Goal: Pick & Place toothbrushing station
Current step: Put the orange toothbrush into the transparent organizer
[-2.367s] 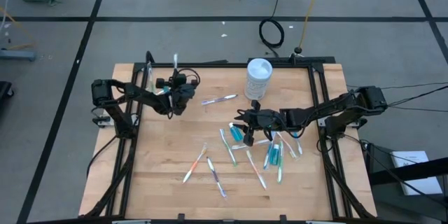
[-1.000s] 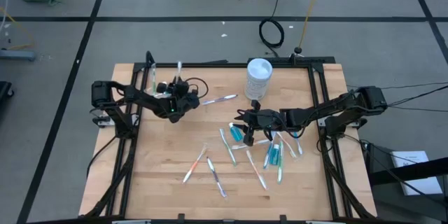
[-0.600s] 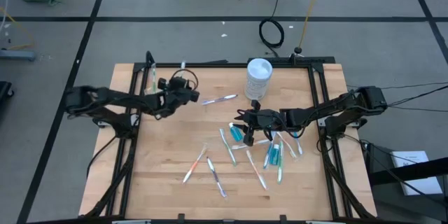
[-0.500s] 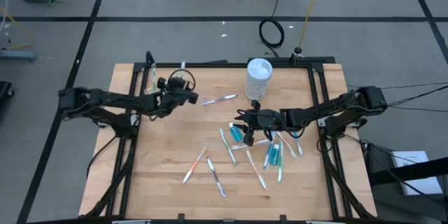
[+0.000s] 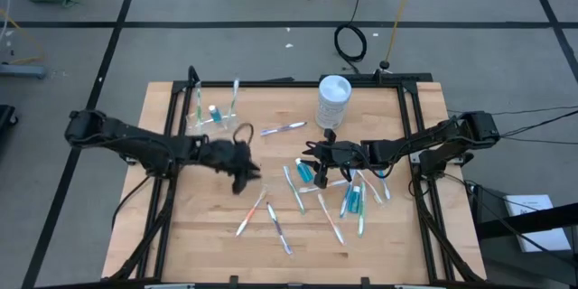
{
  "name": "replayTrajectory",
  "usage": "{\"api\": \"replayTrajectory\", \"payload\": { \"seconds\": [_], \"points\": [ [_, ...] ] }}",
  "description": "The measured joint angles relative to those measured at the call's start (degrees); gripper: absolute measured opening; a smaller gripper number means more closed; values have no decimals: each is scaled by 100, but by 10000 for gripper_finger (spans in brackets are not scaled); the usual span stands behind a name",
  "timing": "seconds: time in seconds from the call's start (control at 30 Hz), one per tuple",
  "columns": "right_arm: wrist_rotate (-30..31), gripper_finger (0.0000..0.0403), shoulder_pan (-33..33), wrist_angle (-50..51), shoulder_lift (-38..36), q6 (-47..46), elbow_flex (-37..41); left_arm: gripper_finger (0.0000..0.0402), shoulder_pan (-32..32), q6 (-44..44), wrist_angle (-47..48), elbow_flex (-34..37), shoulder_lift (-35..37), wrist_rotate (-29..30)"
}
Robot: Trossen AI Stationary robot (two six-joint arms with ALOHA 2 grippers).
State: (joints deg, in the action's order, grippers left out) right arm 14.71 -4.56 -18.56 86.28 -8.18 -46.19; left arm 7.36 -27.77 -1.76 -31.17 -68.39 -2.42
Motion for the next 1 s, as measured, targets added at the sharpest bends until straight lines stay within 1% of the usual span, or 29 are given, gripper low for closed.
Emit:
{"api": "replayTrajectory", "payload": {
  "seconds": [0.1, 0.17, 0.23, 0.3, 0.43, 0.53, 0.7, 0.87, 1.0],
  "points": [
    [-1, 121, 21, -7, -1, 158, 0, 132, 609, -500, -10, 1, -359, 157],
    [-1, 121, 62, -24, 0, 308, 0, 131, 968, -828, -113, 1, -665, 428],
    [-2, 121, 120, -54, -1, 442, 0, 131, 1234, -1010, -139, -10, -955, 658],
    [-3, 121, 200, -104, 0, 477, 0, 131, 1404, -987, -35, -83, -1227, 846],
    [-1, 121, 376, -255, 0, 480, 0, 131, 1460, -791, 324, -365, -1576, 1175],
    [-1, 121, 467, -408, -2, 480, -2, 131, 1397, -845, 749, -558, -1749, 1309],
    [-3, 121, 514, -381, -2, 480, -4, 131, 1322, -1033, 558, -673, -2054, 1275],
    [-3, 121, 540, -407, -2, 483, -2, 131, 1324, -1183, 244, -683, -2444, 1055],
    [-3, 121, 591, -514, -2, 483, -2, 131, 1331, -1283, 127, -699, -2702, 1087]
  ]
}}
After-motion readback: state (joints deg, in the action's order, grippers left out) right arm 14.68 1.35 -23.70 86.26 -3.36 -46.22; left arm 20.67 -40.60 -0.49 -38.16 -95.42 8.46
